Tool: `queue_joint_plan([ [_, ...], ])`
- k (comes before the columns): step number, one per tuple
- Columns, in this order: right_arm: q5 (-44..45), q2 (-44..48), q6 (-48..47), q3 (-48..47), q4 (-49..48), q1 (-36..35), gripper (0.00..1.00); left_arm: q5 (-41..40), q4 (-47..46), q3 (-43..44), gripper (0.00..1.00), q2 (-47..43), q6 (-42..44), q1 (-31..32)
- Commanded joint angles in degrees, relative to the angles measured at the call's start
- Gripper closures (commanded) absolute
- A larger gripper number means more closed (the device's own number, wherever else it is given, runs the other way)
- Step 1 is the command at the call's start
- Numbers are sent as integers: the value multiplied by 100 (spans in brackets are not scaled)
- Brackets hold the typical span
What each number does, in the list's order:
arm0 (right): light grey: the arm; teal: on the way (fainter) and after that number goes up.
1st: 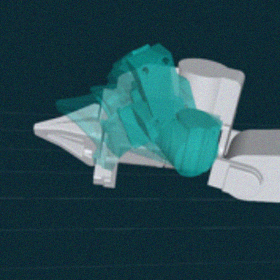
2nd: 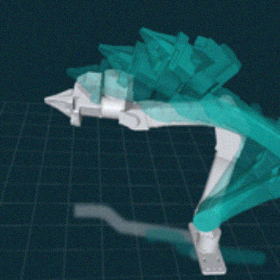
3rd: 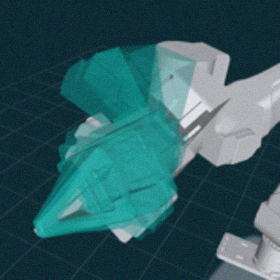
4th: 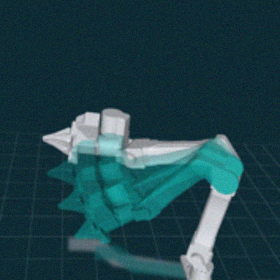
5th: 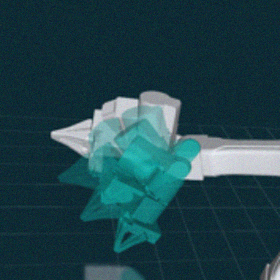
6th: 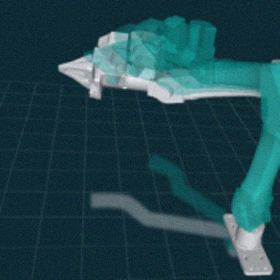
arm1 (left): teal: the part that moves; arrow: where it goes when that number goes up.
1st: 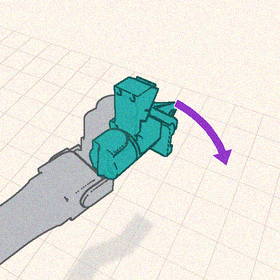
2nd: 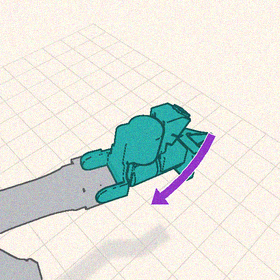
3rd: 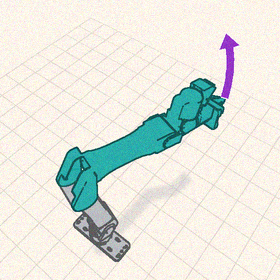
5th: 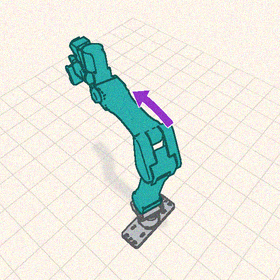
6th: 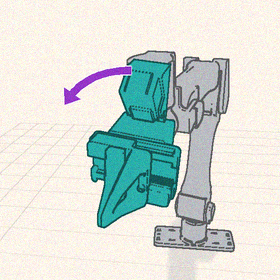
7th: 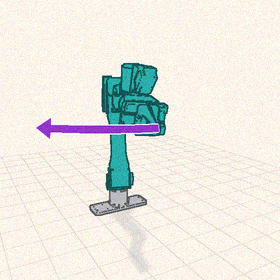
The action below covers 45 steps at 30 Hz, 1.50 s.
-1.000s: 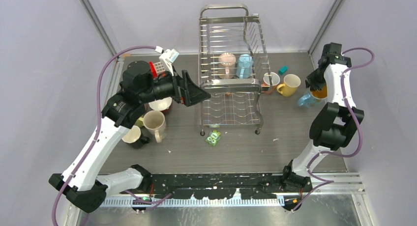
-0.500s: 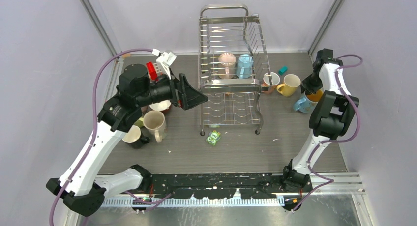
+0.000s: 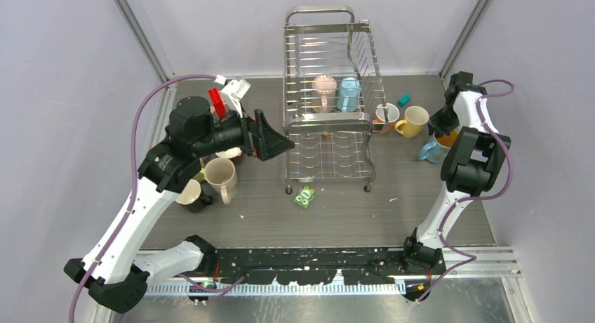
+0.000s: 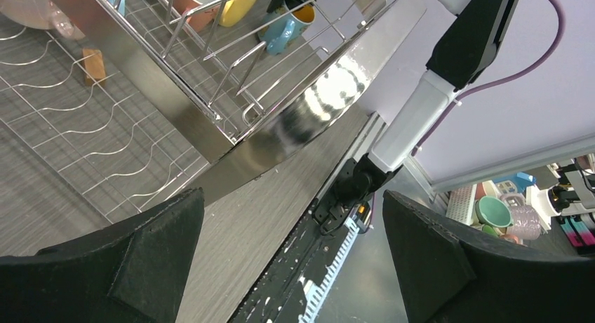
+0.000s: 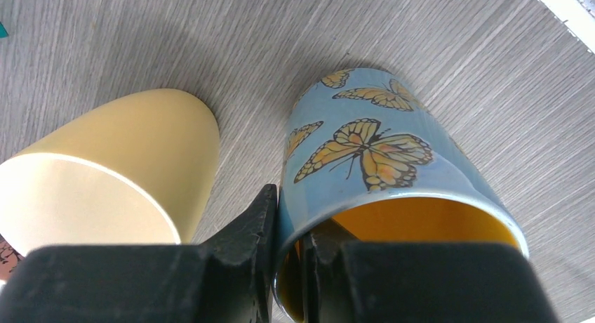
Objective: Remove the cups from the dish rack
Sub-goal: Place the cup at the corner of the board, then unload the cup from the dish rack.
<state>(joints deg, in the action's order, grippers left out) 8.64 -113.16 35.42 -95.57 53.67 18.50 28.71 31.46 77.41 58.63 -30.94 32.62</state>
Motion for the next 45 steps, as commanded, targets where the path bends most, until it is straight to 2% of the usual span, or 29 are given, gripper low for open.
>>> queue_joint_plan([
  [1,233,134,-123,-104,-213,18,80,-68,-102,-42,0,-56,91,14],
  [11,217,190,-91,-3,-185,13,66,-126,-154,-104,0,-10,78,21],
  [25,237,1076,-92,61,46,-12,23,-886,106,-54,0,-228,317,0],
  [31,199,1625,-142,117,158,-135,13,-1313,-67,-262,0,-421,156,-44],
  [33,174,1831,-134,147,161,-204,1,-1449,-104,-294,0,-456,80,-69],
  [40,10,2585,-41,130,119,-457,0,-1648,-196,-246,0,-409,-109,-240],
  [45,-78,3051,13,-18,143,-682,0,-1283,-459,-138,0,-206,-394,-763],
])
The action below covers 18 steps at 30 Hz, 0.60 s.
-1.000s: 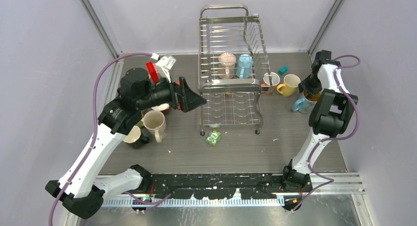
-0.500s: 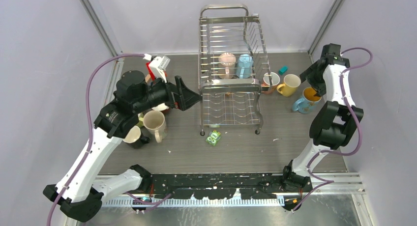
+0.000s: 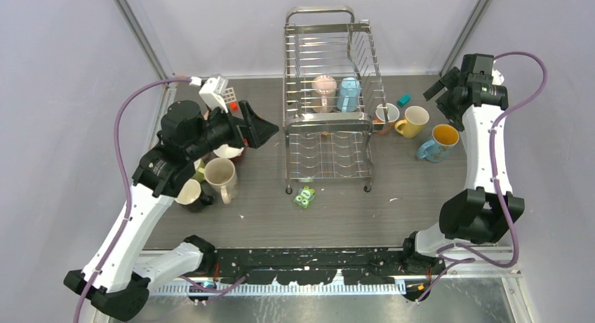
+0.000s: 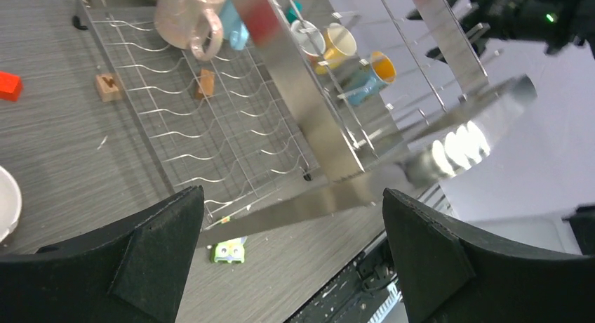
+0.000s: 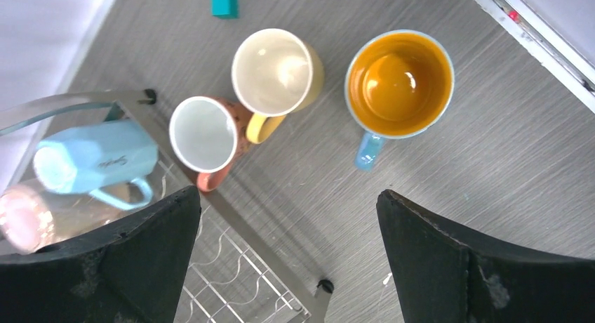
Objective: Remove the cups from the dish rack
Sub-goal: Unload the cup from the dish rack.
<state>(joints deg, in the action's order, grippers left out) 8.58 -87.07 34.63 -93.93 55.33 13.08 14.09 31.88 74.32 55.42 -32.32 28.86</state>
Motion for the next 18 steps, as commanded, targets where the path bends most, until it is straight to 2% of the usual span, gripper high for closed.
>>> queue_joint_plan([
  [1,-87,509,96,-213,-9,-189,0,277,-562,210,0,185,-322,-508],
  [8,-398,1024,216,-267,-58,-288,0,556,-1275,420,0,1039,-983,-1025],
  [18,-1032,1653,334,-509,64,-522,0,105,-2477,525,0,2483,-1863,-1362],
])
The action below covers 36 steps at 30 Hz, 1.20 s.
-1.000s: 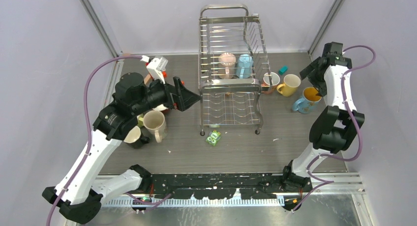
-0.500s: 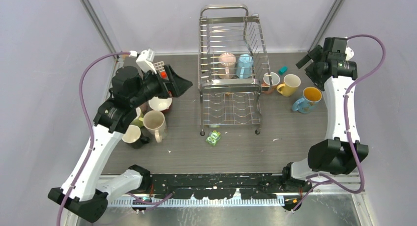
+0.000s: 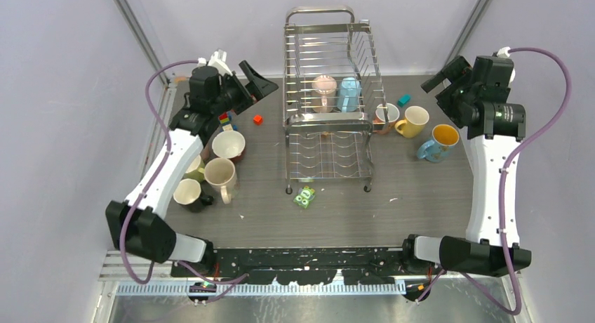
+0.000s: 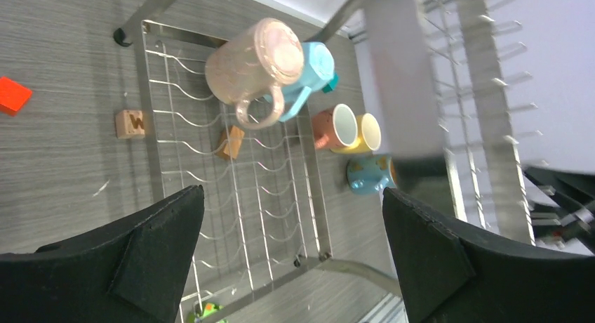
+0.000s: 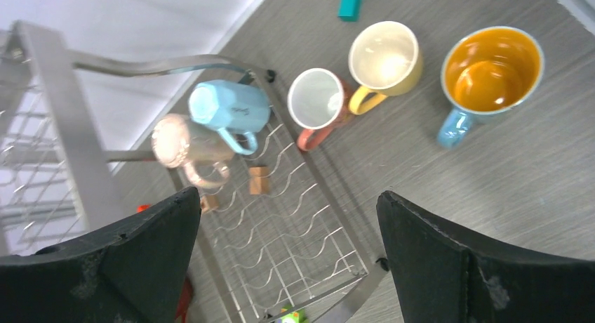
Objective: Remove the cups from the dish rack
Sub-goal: Unload the cup from the dish rack.
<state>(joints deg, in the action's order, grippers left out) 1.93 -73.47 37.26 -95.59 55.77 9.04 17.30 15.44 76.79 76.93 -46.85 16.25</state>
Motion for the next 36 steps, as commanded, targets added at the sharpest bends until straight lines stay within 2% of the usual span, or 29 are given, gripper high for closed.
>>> queue_joint_plan([
  [1,-394,345,69,-385,53,-133,0,-277,-855,327,0,455,-420,-116],
  [12,-676,562,265,-694,83,-349,0,-204,-1215,570,3,1784,-175,-148],
  [26,-728,734,468,-1190,230,-535,0,-614,-1892,1070,12,3254,427,852],
  [36,-928,773,578,-1541,367,-541,0,-874,-1963,1593,21,4042,773,1245],
])
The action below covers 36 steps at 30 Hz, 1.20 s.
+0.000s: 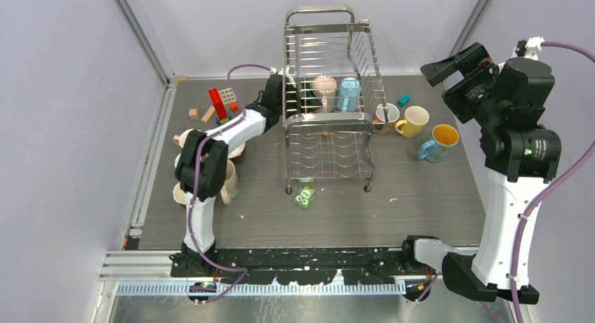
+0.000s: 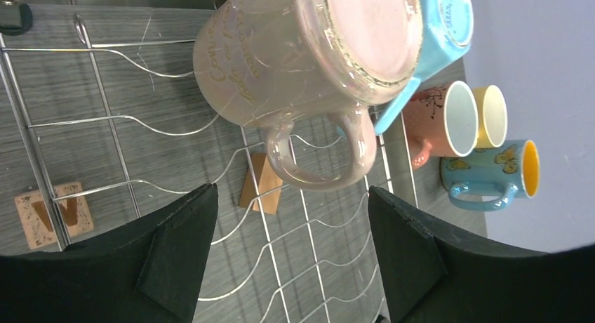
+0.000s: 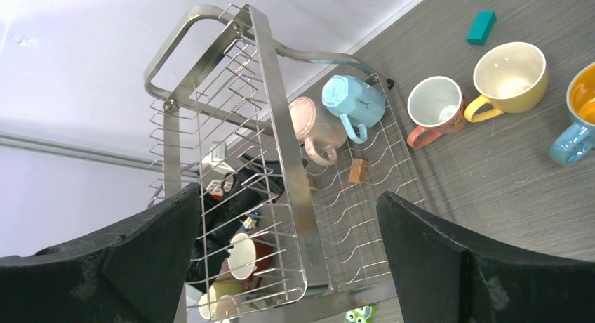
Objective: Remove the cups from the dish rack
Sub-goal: Unload the cup from the dish rack.
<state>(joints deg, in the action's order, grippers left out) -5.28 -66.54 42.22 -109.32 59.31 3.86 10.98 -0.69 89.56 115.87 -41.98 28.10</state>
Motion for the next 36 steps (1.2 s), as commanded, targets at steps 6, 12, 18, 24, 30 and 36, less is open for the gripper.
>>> queue_joint_plan([
  [6,-298,45,129,-169,-23,-24,0,-263,-317,427,24,357,545,158],
  [12,-337,28,170,-71,-95,-27,0,-255,-558,208,25,296,513,192],
  [18,-334,12,177,48,-159,-67,0,-149,-926,-48,25,212,381,204],
  [24,-318,1,199,186,-235,-133,0,-63,-1047,-36,25,274,365,226],
  [30,-254,1,182,293,-270,-187,0,-90,-946,99,25,395,412,284],
  [36,-211,-3,182,353,-311,-221,0,-256,-637,374,25,569,545,371],
])
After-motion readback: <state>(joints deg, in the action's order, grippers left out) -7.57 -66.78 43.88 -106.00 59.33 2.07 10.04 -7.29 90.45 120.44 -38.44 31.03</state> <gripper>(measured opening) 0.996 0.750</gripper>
